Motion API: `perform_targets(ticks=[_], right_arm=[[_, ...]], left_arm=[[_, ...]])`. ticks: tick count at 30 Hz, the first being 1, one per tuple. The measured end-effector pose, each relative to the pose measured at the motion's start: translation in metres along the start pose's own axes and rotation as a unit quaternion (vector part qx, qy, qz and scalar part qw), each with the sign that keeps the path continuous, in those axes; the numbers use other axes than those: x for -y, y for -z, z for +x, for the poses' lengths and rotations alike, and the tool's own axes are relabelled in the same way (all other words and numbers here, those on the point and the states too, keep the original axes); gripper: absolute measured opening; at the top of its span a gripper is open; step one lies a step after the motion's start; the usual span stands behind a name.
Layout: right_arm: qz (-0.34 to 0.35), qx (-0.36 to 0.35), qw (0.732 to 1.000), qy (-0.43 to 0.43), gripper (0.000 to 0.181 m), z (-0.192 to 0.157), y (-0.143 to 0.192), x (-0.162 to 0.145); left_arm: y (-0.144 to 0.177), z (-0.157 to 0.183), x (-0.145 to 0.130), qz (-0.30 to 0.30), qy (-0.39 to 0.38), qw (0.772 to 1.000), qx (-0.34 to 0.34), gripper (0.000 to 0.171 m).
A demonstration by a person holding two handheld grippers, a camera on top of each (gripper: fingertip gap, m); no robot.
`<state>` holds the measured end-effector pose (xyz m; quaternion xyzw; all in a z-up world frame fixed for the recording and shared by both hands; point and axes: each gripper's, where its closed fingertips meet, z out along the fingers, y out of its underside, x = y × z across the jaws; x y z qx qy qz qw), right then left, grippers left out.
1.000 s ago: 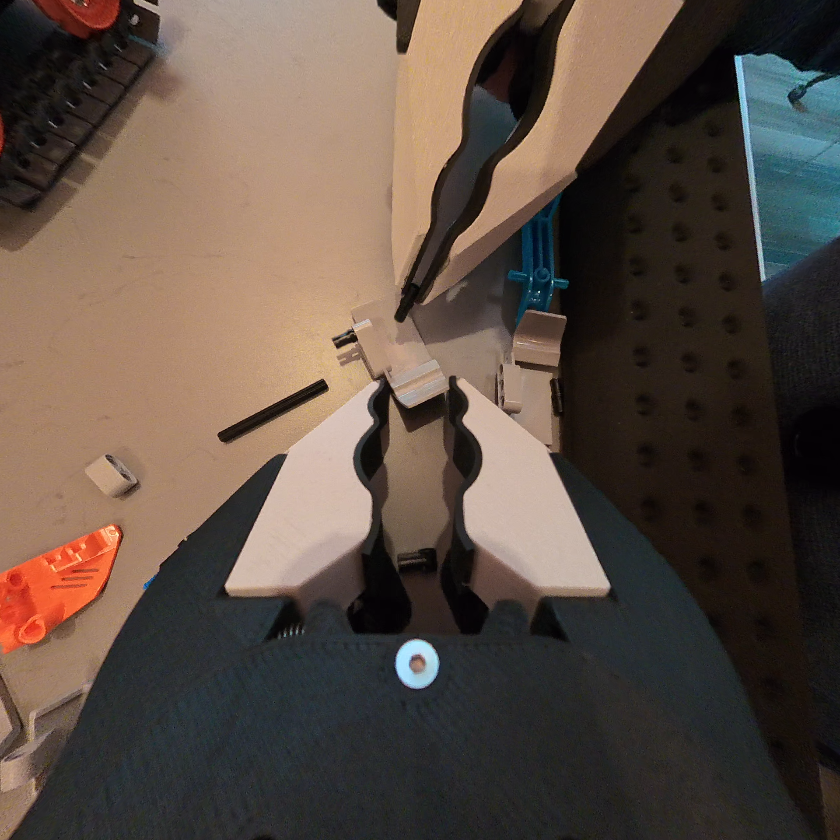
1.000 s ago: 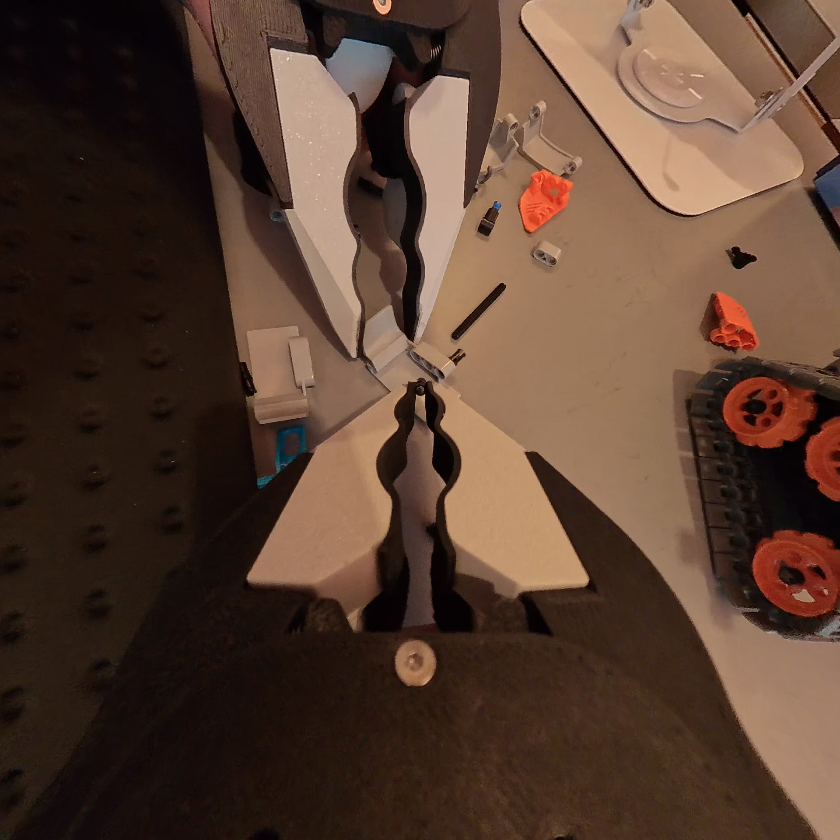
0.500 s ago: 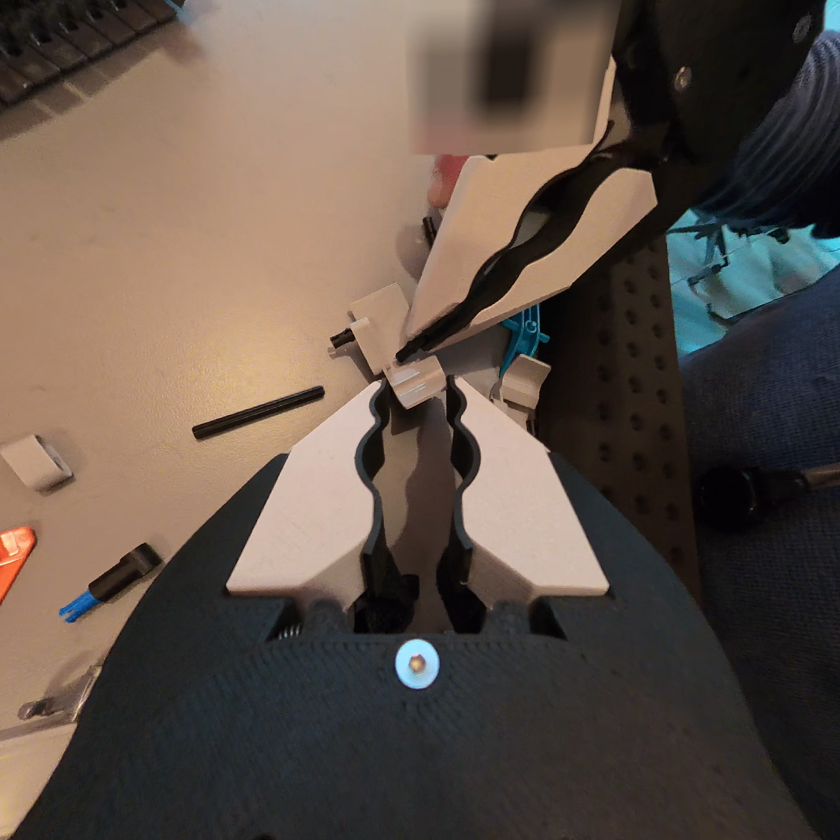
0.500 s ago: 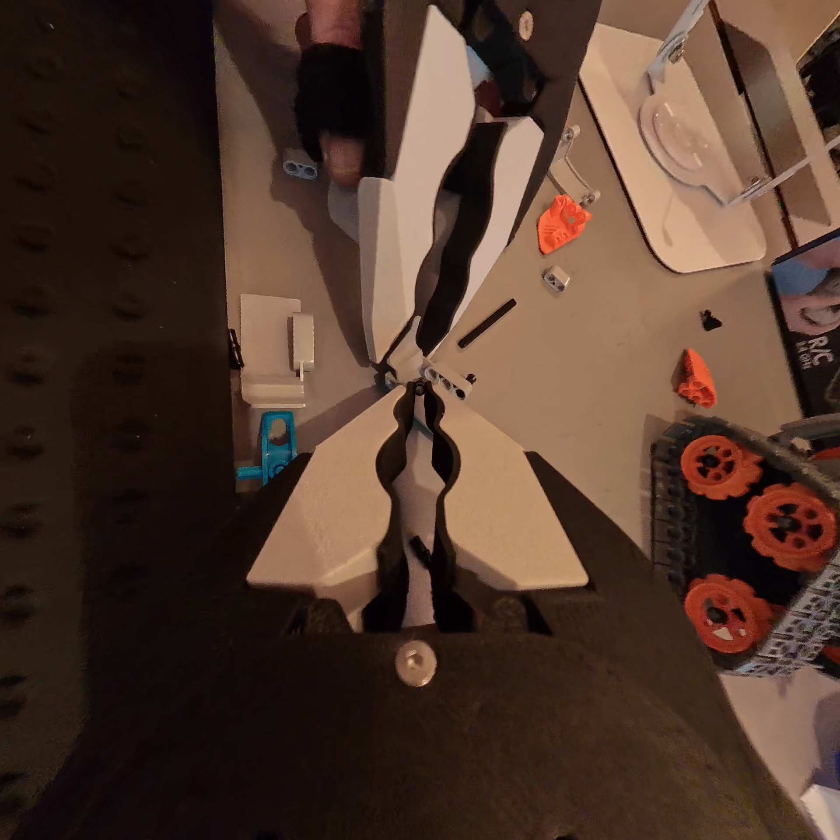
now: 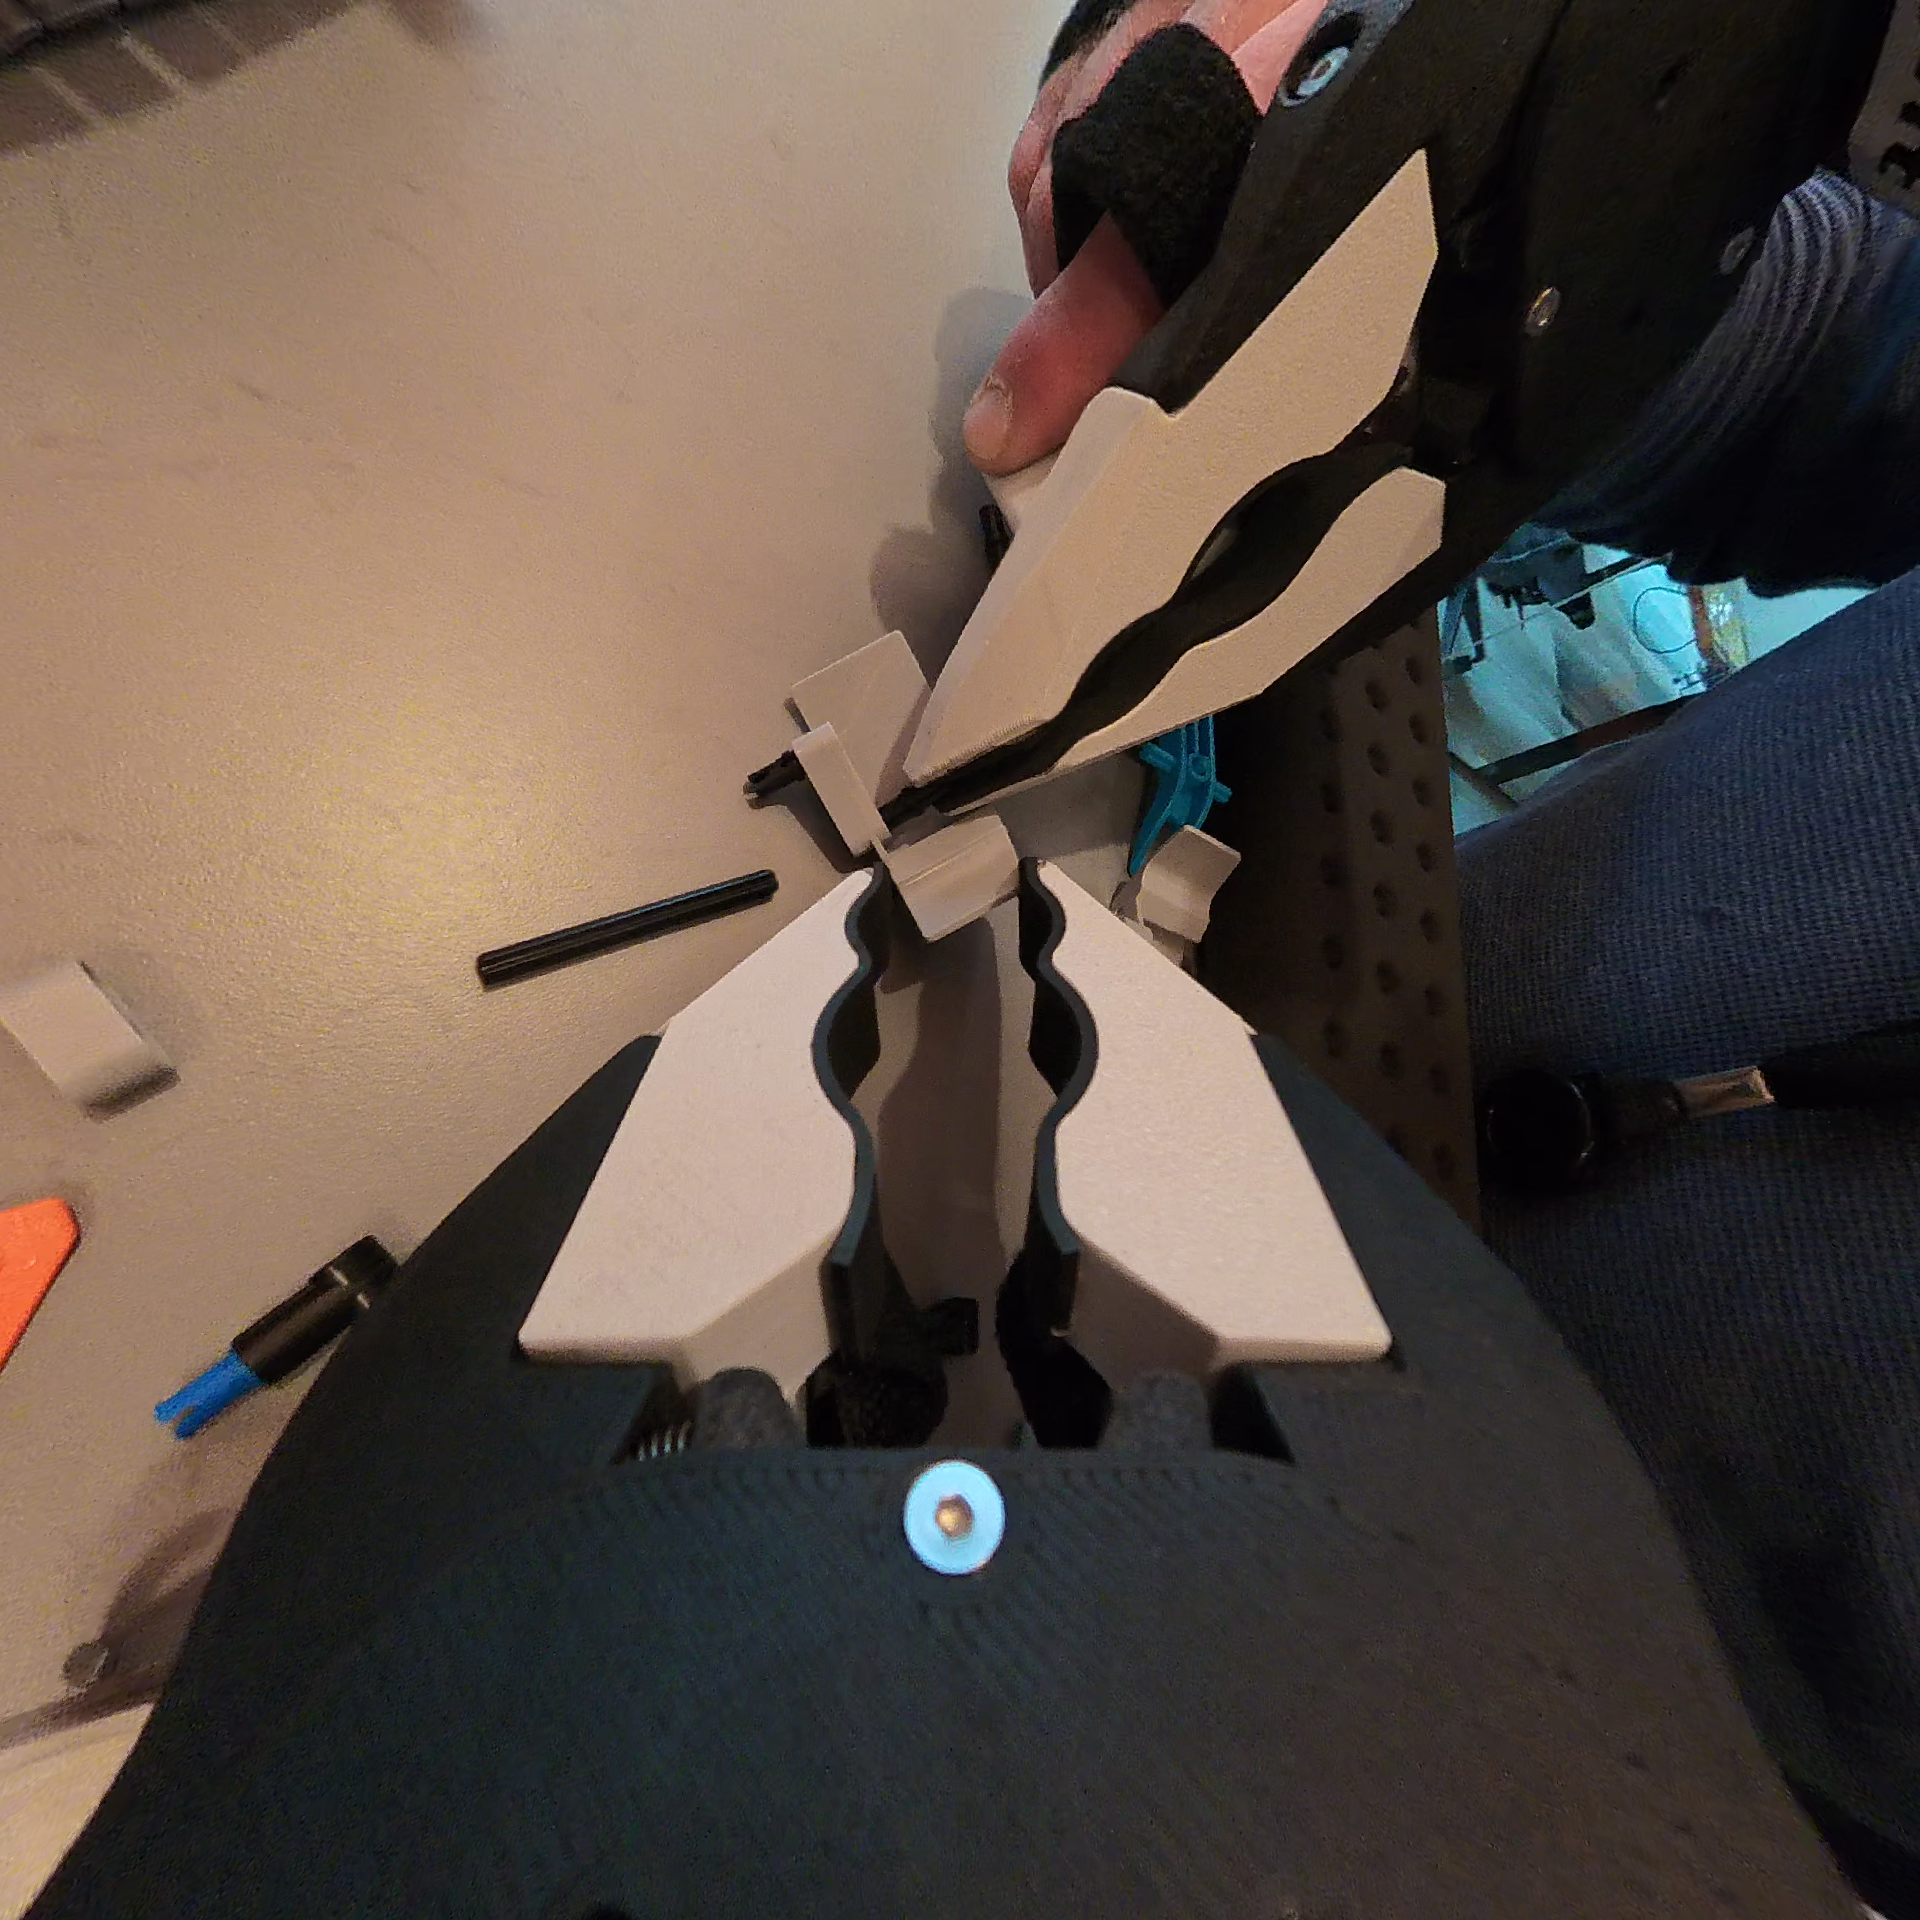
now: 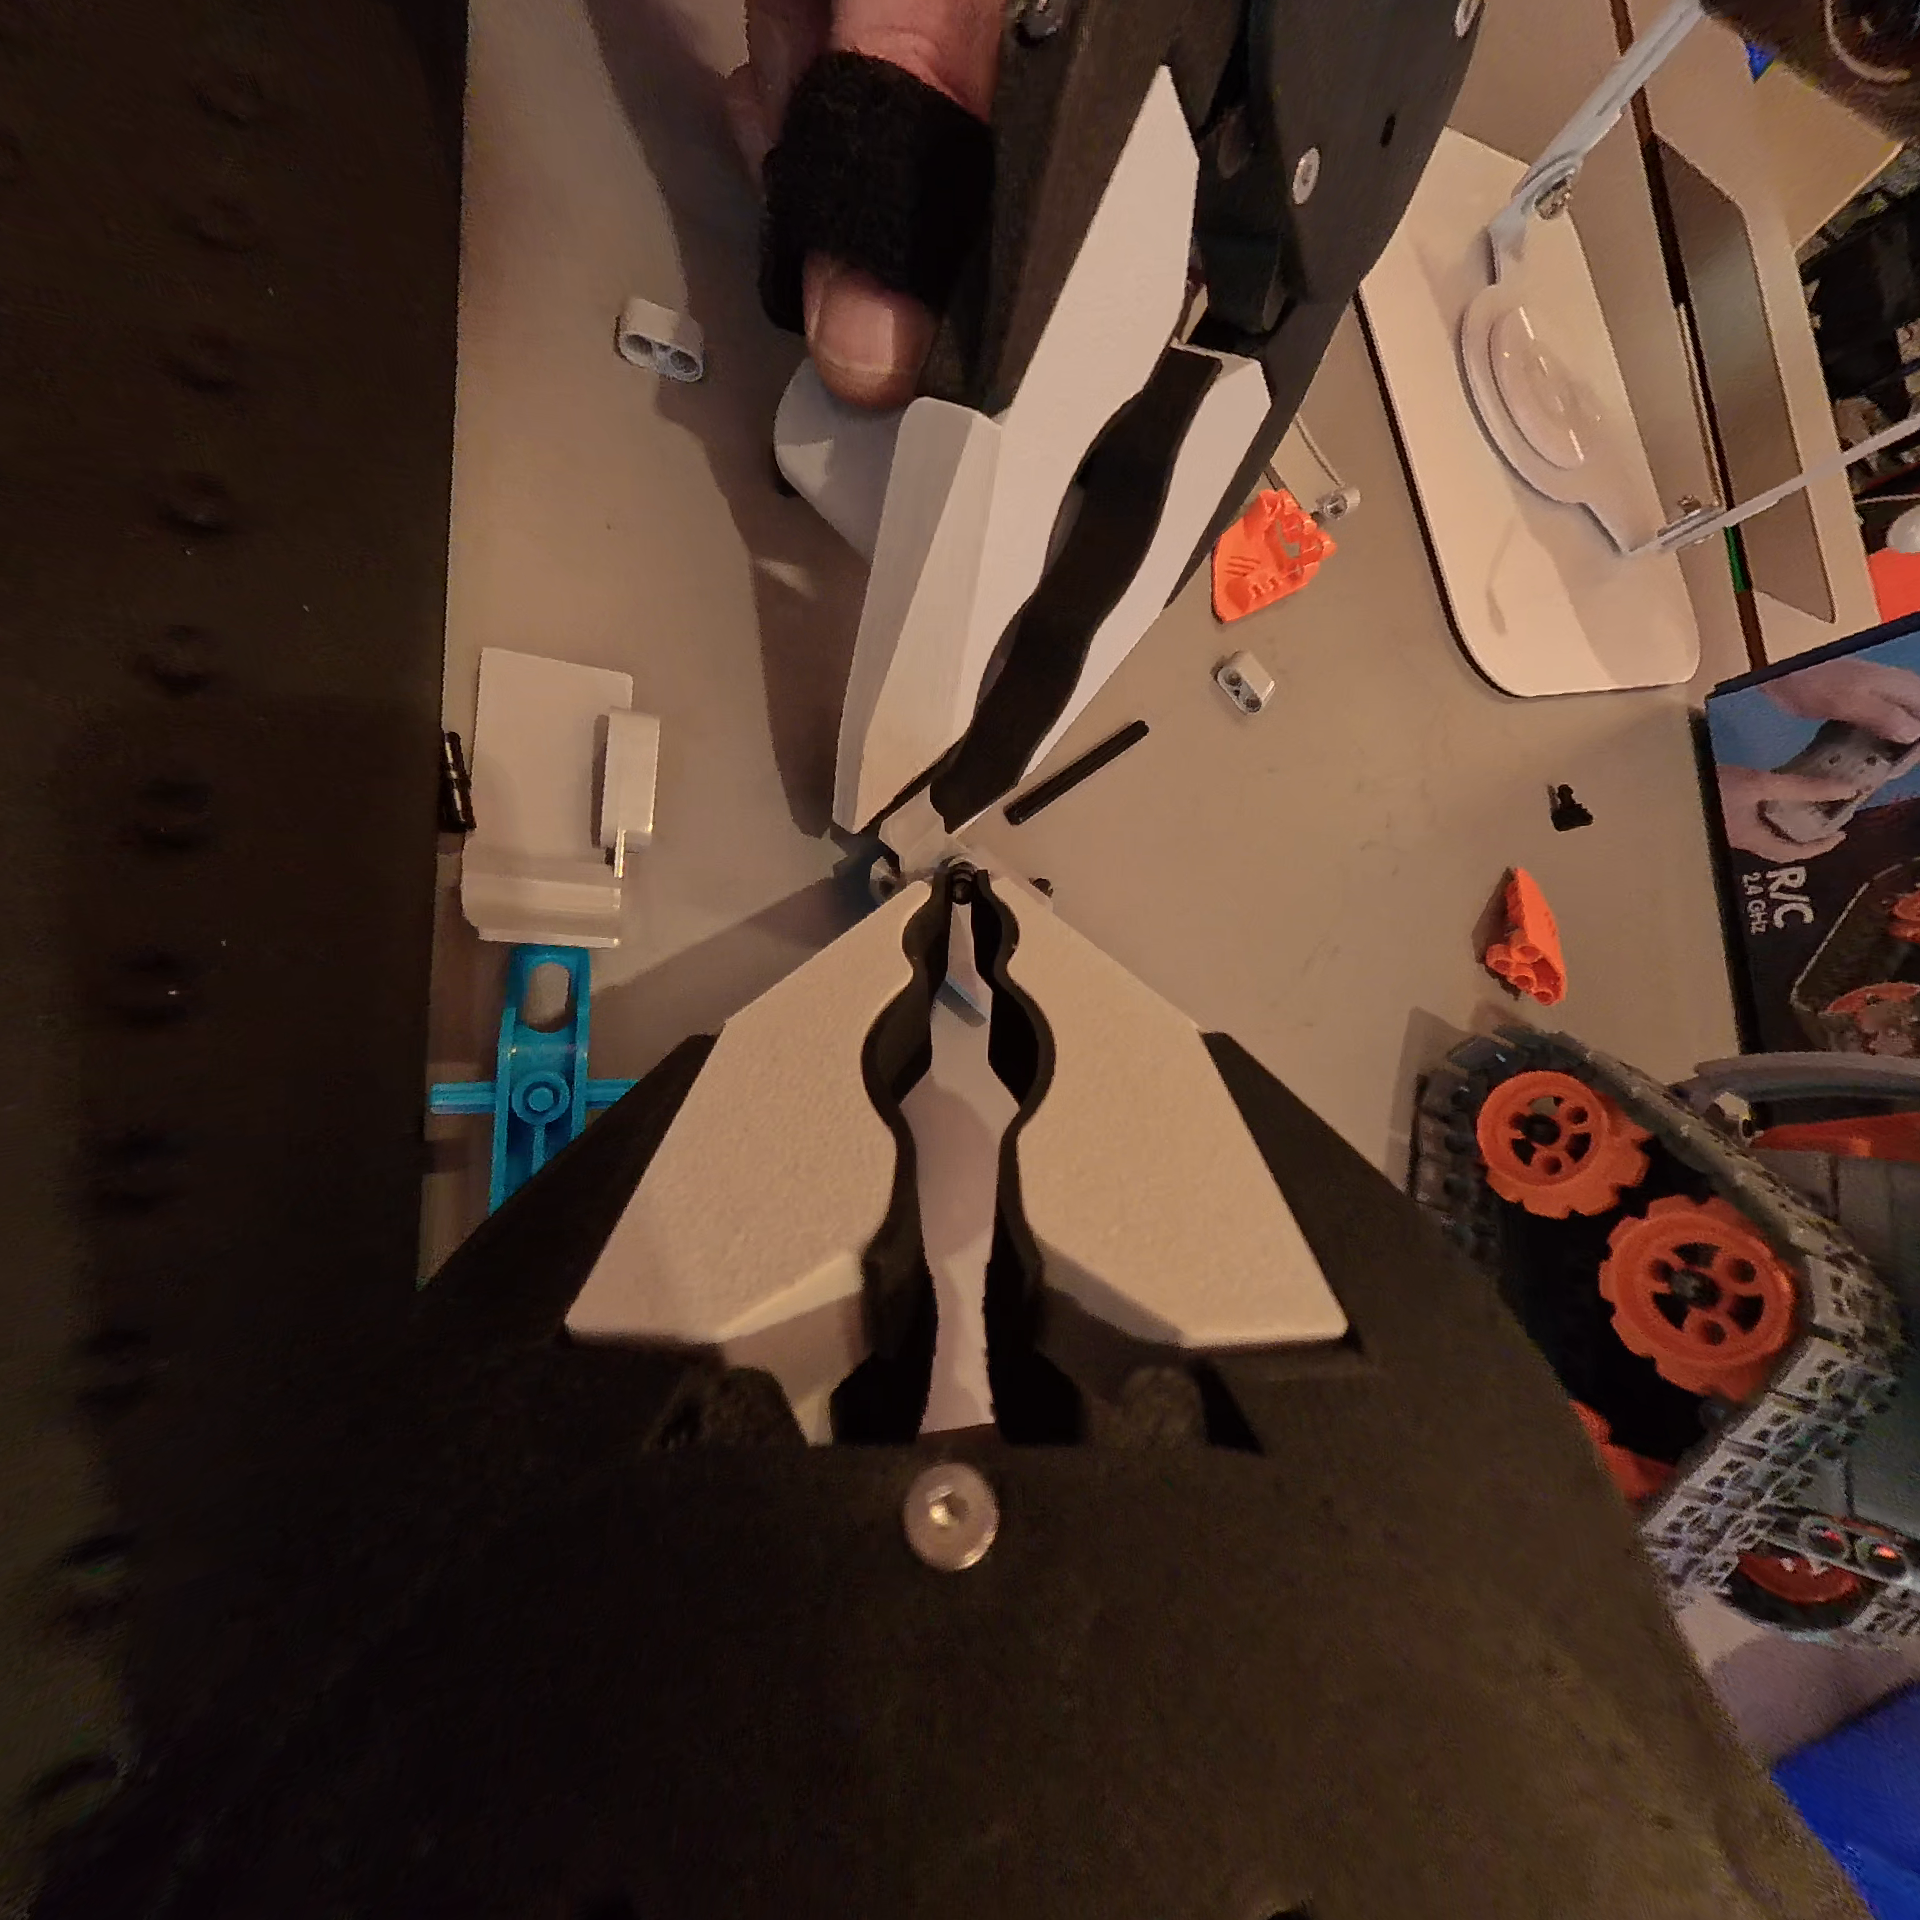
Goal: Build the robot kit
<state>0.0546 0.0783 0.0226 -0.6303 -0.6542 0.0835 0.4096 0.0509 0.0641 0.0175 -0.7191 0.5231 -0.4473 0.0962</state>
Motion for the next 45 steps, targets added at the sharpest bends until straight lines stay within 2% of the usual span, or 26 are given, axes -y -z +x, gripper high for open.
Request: perform_targets(ticks=[14,26,28,31,39,45], right_arm=[[-0.021,0.040,0.994,0.095,0.001,0.0043,-0.0052,0.0009],[-0.011,0.074,0.962,0.263,0.001,0.0028,-0.0056,0.0018],[-0.005,0.090,0.965,0.246,0.001,0.0045,-0.0058,0.0010],[0.023,0.123,0.977,0.174,0.001,0.0046,-0.0065,0.0015],[0.069,0.143,0.986,0.042,0.002,0.0082,-0.0064,0.0005],[0.071,0.140,0.988,0.005,0.002,0.0097,-0.0052,-0.0045]], left_arm=[[0.0040,-0.0047,0.0013,-0.006,0.022,0.999,-0.023,0.023],[0.0045,-0.0048,0.0015,-0.011,0.024,0.999,-0.032,0.023],[0.0044,-0.0059,0.0024,-0.009,0.025,0.999,-0.029,0.023],[0.0047,-0.0062,0.0026,-0.008,0.026,0.999,-0.029,0.023],[0.0055,-0.0079,0.0039,-0.007,0.033,0.999,-0.032,0.023],[0.0056,-0.0080,0.0042,-0.007,0.036,0.999,-0.036,0.023]])
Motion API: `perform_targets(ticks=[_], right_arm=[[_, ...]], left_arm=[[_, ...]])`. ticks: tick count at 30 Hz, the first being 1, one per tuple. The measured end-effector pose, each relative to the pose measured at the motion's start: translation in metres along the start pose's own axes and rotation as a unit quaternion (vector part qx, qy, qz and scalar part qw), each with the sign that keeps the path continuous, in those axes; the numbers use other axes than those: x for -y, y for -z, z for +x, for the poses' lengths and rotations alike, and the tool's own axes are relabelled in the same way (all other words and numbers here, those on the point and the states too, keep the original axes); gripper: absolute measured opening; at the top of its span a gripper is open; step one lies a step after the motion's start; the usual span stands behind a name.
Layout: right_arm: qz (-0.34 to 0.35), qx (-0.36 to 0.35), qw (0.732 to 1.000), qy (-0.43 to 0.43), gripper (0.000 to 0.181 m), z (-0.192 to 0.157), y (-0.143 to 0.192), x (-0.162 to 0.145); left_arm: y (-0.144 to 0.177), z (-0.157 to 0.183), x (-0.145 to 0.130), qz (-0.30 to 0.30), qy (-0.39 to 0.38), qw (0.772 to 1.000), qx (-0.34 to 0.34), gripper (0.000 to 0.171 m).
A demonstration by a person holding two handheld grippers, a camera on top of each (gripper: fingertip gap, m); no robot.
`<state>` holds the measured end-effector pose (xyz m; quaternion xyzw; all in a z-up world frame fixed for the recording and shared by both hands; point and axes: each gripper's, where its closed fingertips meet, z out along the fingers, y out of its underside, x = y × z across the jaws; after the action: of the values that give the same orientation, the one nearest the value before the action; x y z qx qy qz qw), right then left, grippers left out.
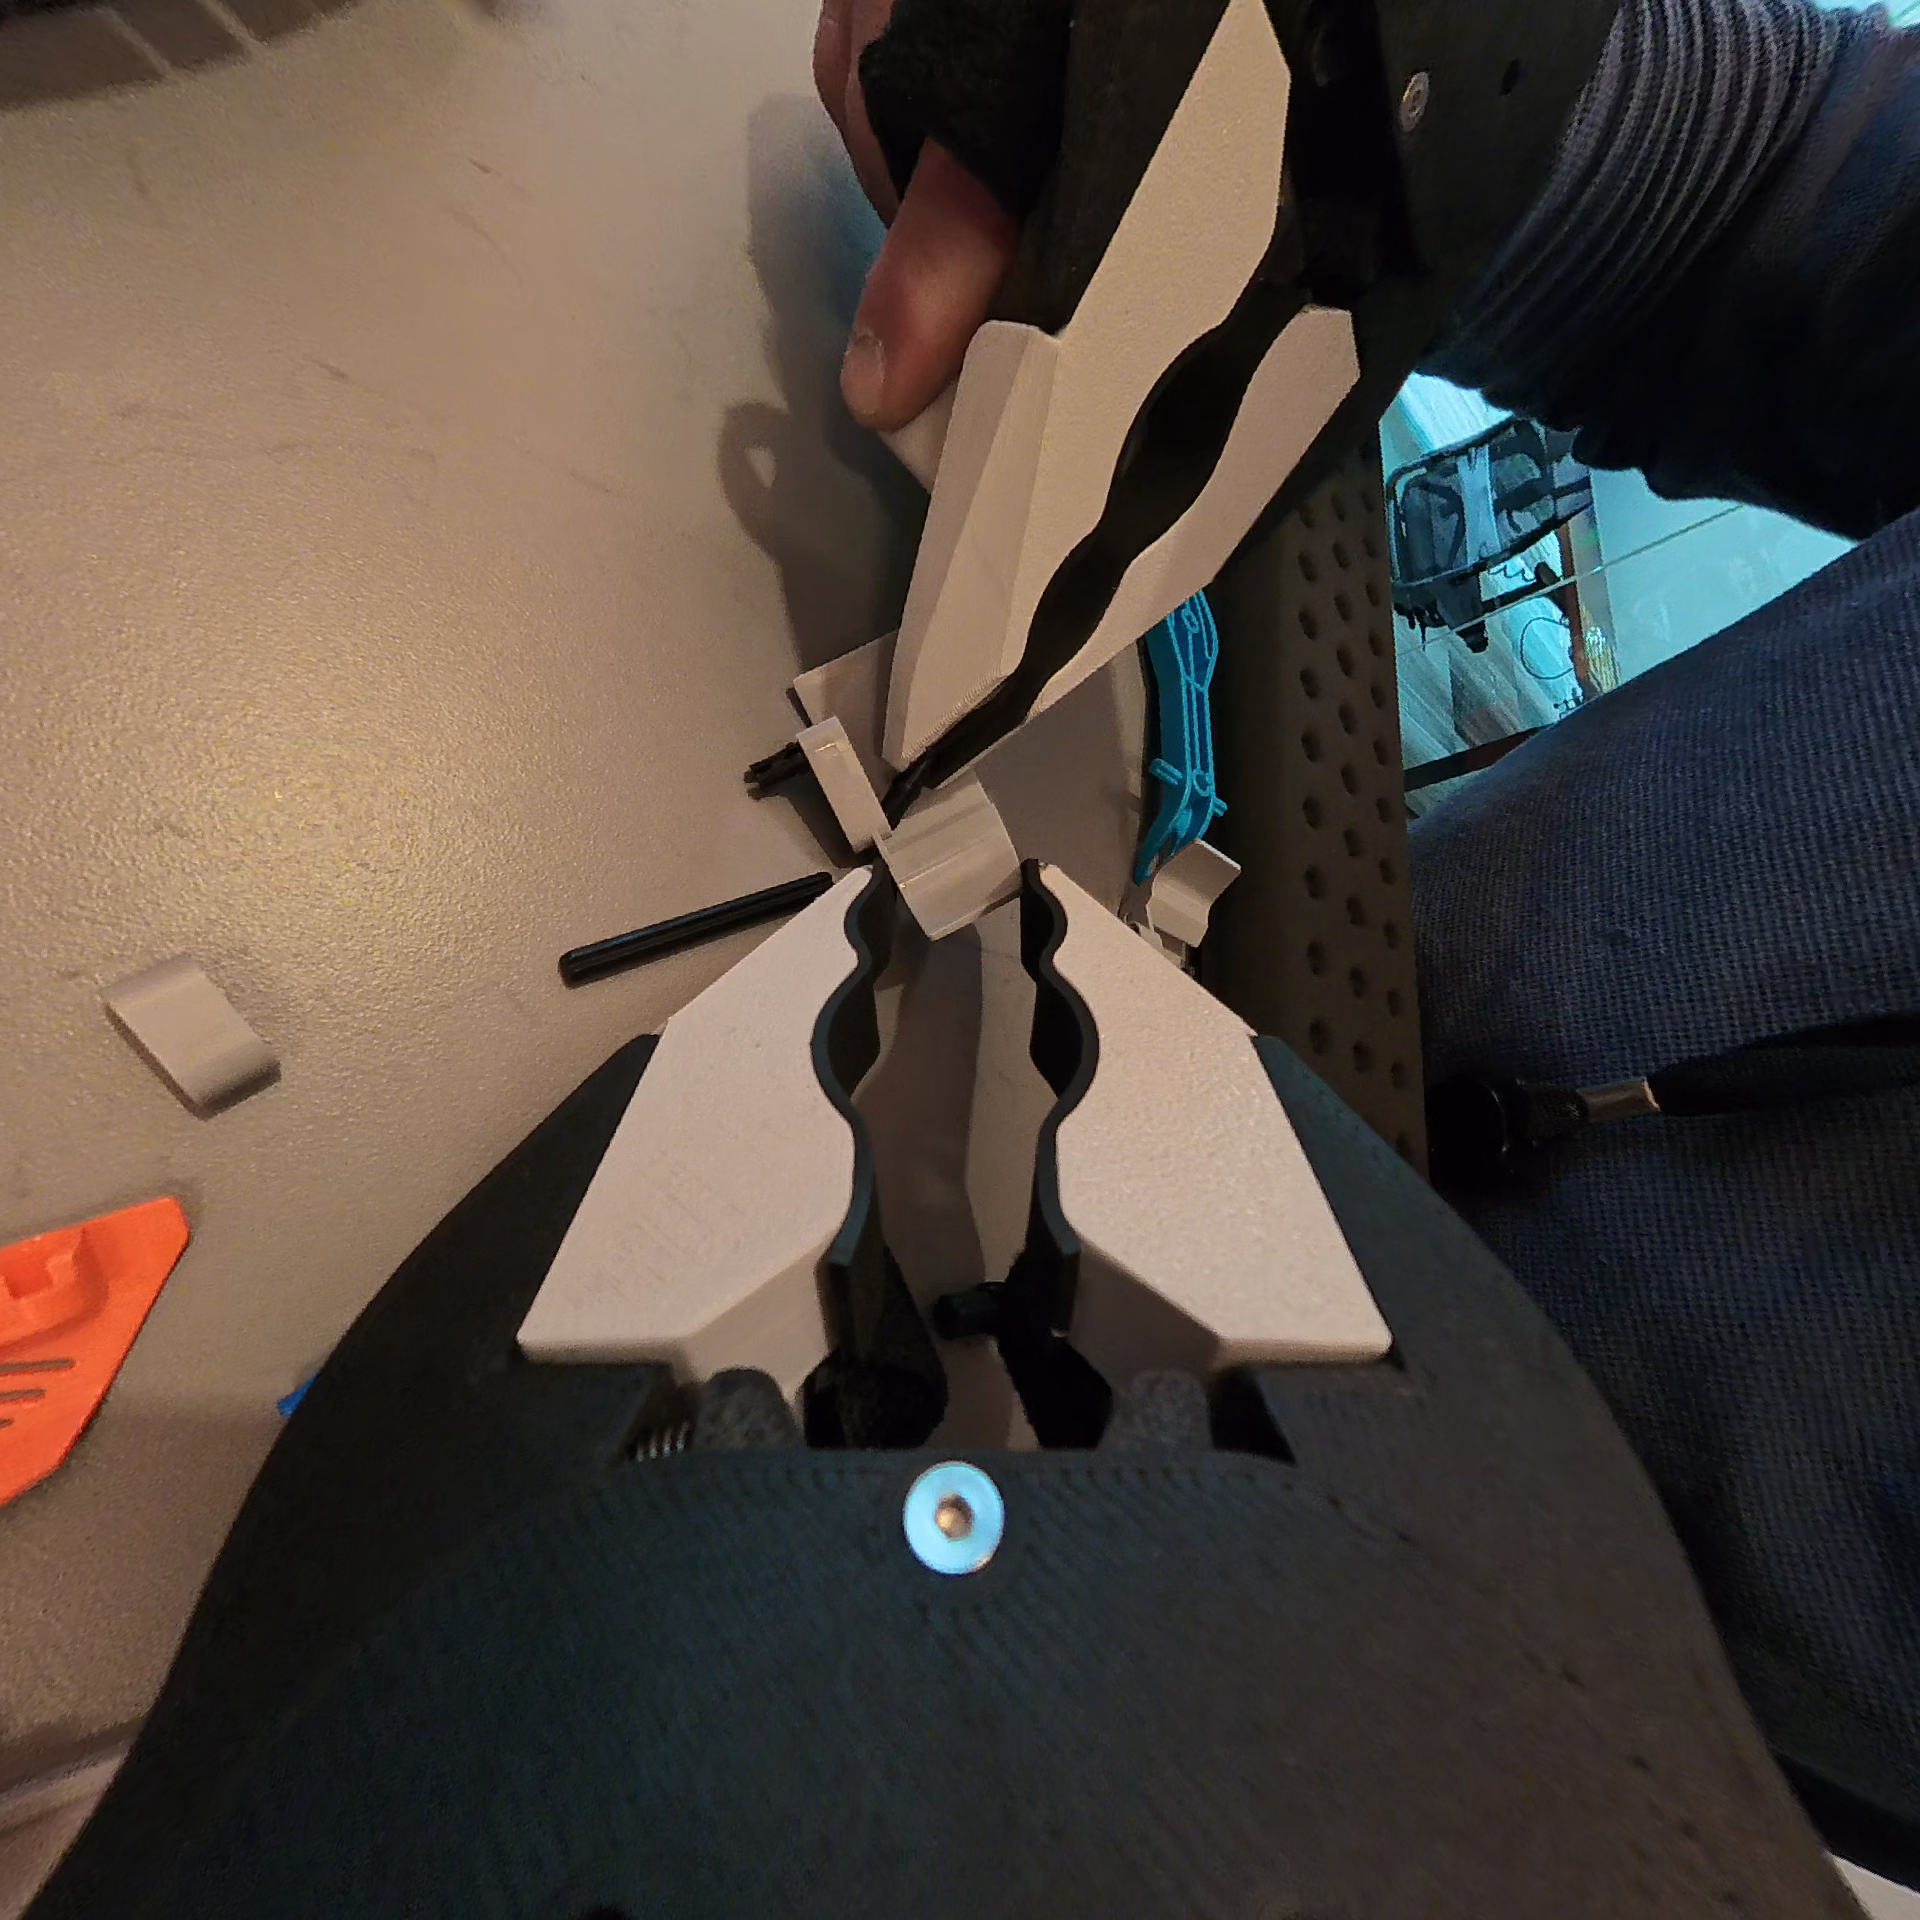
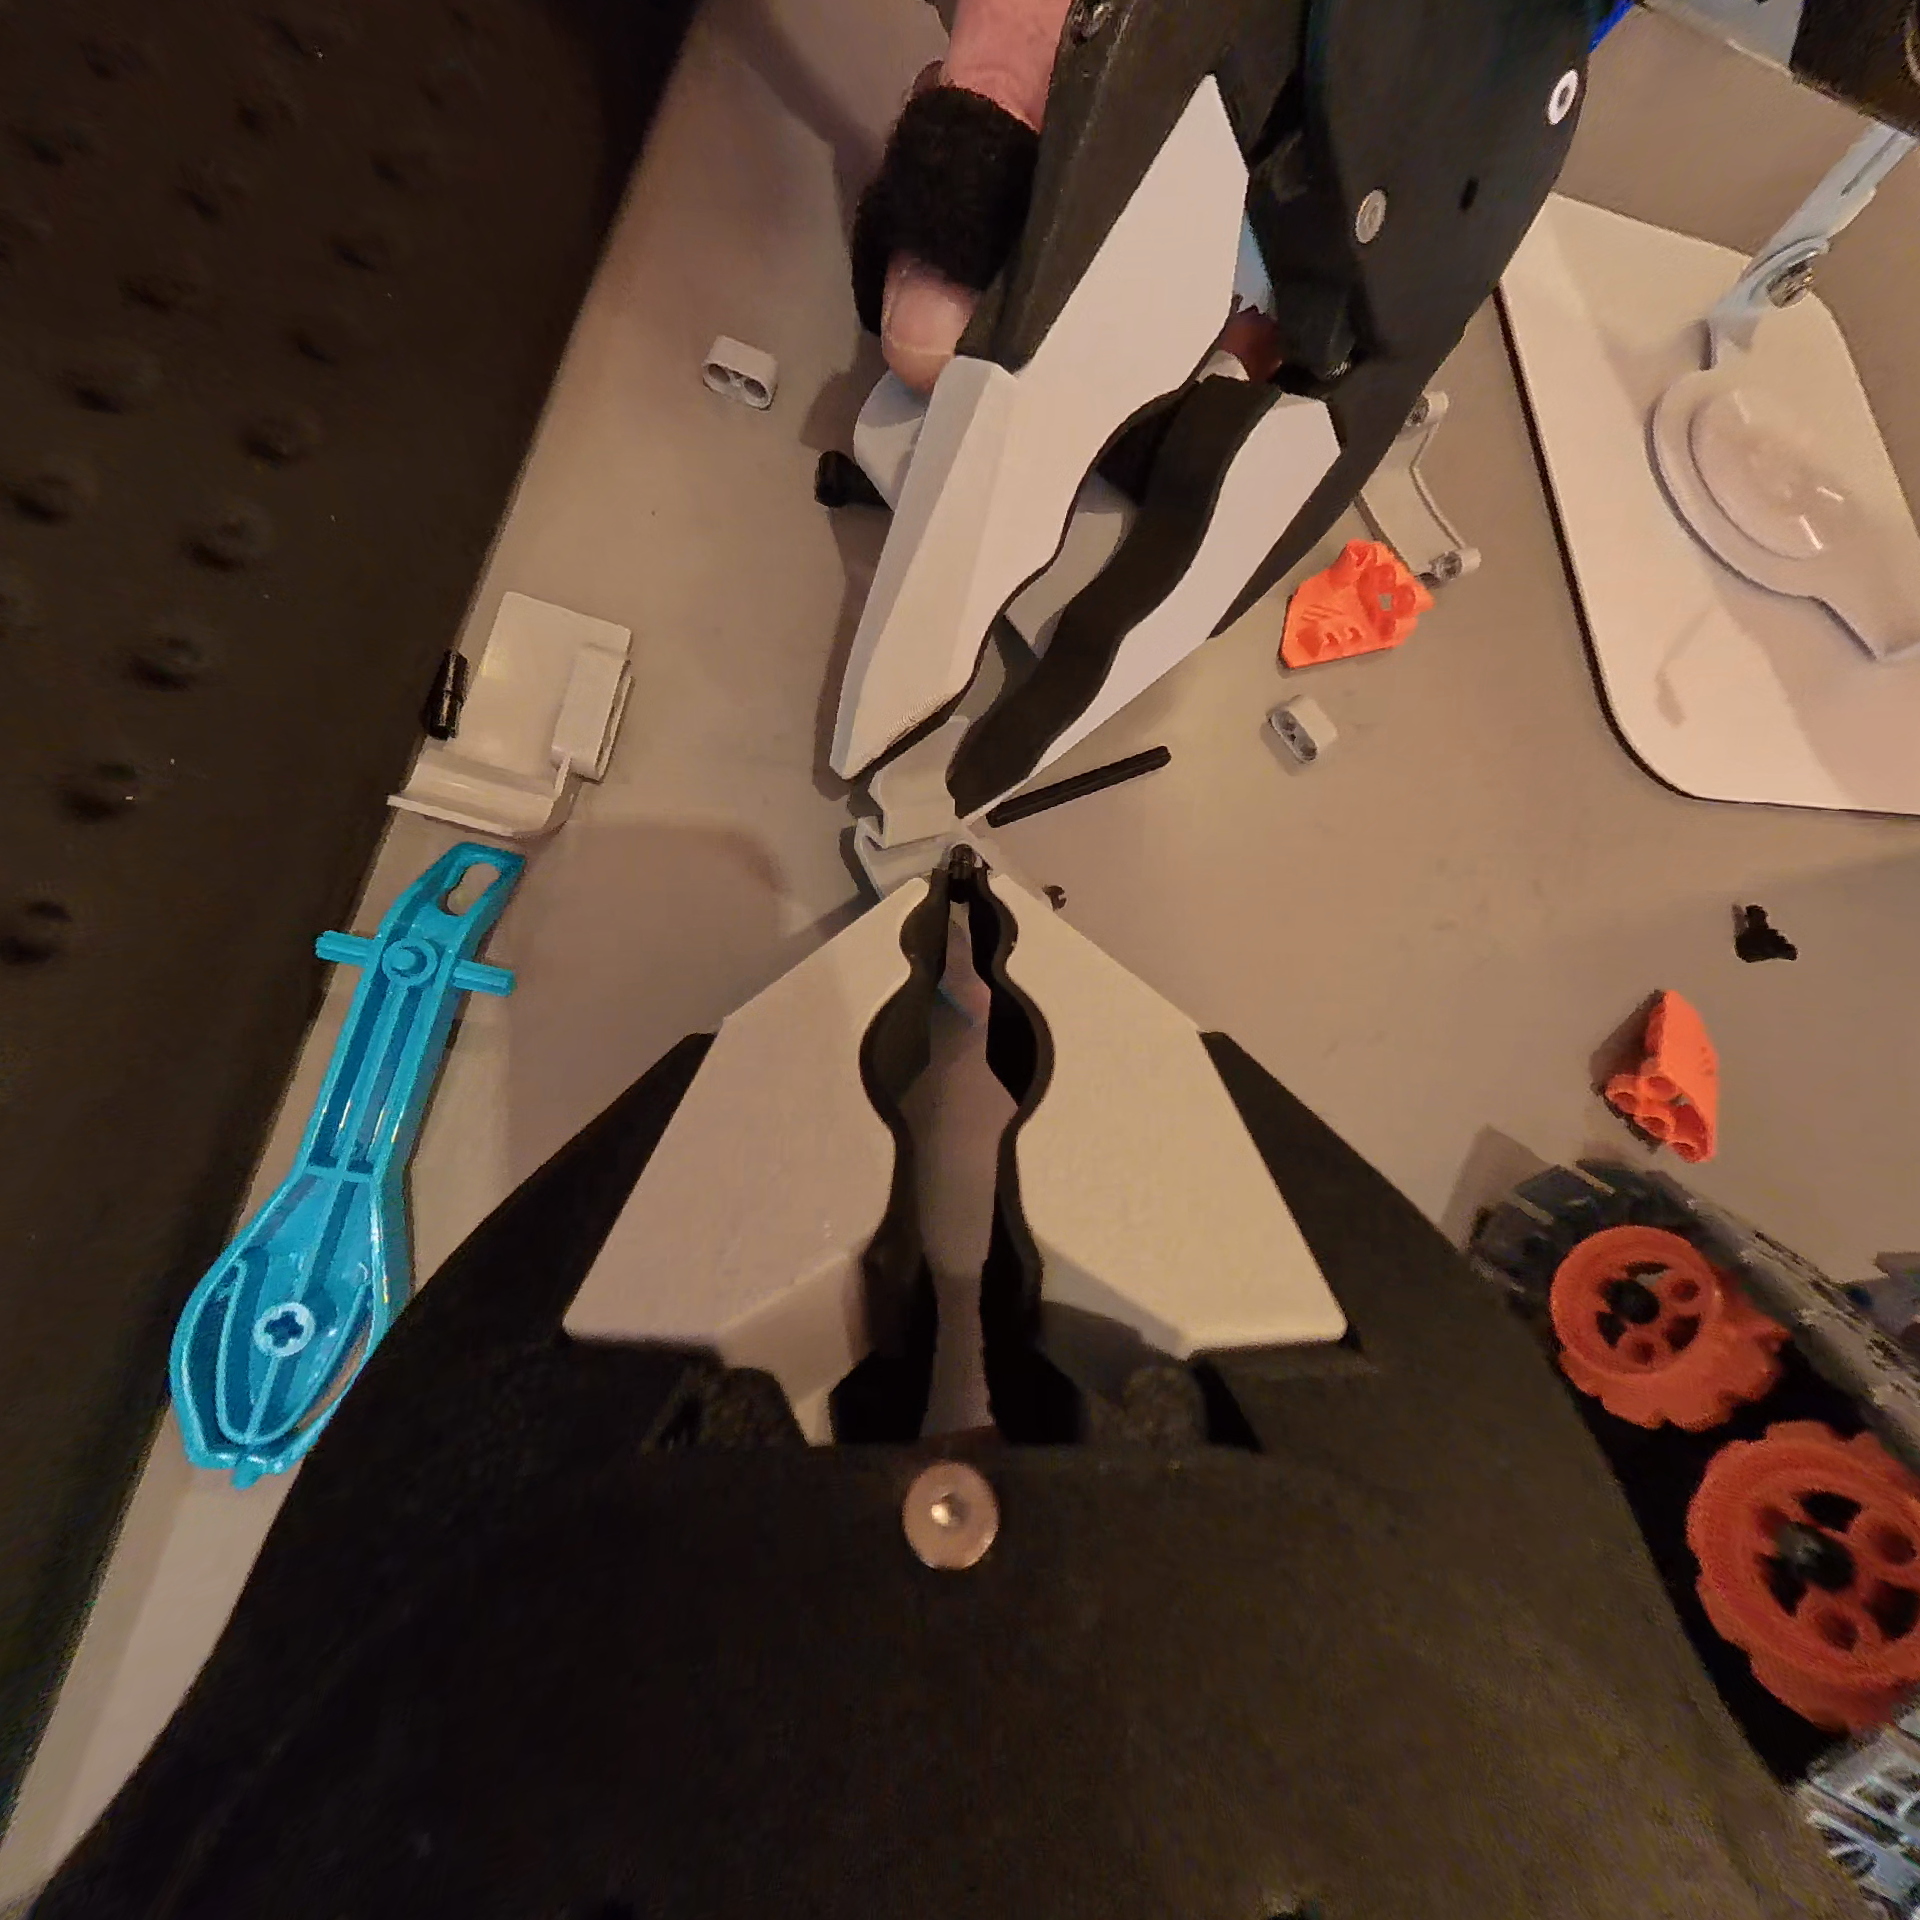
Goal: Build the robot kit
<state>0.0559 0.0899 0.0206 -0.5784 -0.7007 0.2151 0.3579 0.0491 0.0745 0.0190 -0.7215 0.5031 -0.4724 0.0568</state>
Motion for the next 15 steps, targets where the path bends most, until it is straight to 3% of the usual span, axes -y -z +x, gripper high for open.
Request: perform_targets(ticks=[6,15], right_arm=[[-0.050,-0.008,0.999,0.012,0.002,-0.0006,0.0000,0.0000],[-0.101,-0.045,0.993,-0.041,0.001,-0.0007,0.0010,-0.0002]], left_arm=[[0.0000,0.0000,0.0000,-0.001,0.000,1.000,-0.002,0.023],[-0.0005,0.0003,0.0002,-0.002,-0.003,1.000,-0.003,0.023]])
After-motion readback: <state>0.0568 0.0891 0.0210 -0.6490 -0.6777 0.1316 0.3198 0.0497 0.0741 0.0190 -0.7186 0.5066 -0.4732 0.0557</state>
